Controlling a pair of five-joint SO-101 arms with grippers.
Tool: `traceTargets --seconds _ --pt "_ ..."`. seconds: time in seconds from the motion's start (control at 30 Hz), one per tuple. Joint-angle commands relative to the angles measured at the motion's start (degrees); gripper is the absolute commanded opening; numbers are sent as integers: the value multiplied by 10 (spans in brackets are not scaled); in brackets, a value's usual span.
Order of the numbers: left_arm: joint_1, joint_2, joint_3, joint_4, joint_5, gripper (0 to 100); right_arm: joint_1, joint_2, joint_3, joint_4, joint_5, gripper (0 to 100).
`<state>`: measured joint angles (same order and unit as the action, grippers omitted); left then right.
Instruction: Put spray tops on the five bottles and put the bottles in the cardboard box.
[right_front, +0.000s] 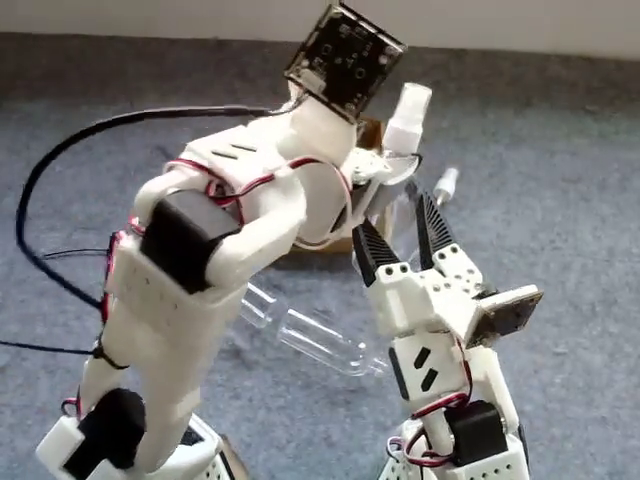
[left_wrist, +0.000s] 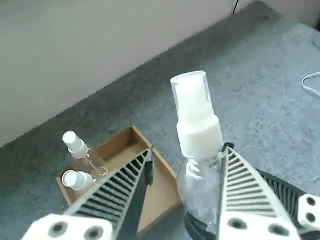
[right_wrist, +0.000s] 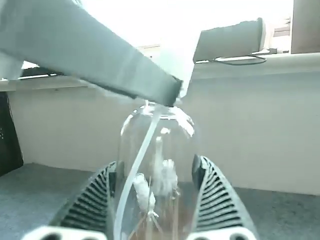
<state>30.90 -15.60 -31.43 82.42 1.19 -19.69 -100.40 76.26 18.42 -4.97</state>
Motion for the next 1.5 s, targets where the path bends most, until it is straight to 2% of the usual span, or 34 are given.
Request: traceTargets --seconds 0.0,0.43,0.63,1.0,1.27,1.47 --pt "0 -44 -6 -47 -8 194 11 -8 -12 -15 -7 4" --pt "0 -40 0 -171 -8 181 10 -9 50 -15 -6 4" --pt "-21 37 16 -227 -38 181 10 -9 50 -15 -6 4" --pt "-22 77 20 -223 -40 182 10 -9 50 -15 -6 4" --pt "-22 73 15 -126 -40 181 11 -9 50 -15 -6 4" --pt "-18 5 20 -105 -40 181 13 -4 50 -15 -6 4"
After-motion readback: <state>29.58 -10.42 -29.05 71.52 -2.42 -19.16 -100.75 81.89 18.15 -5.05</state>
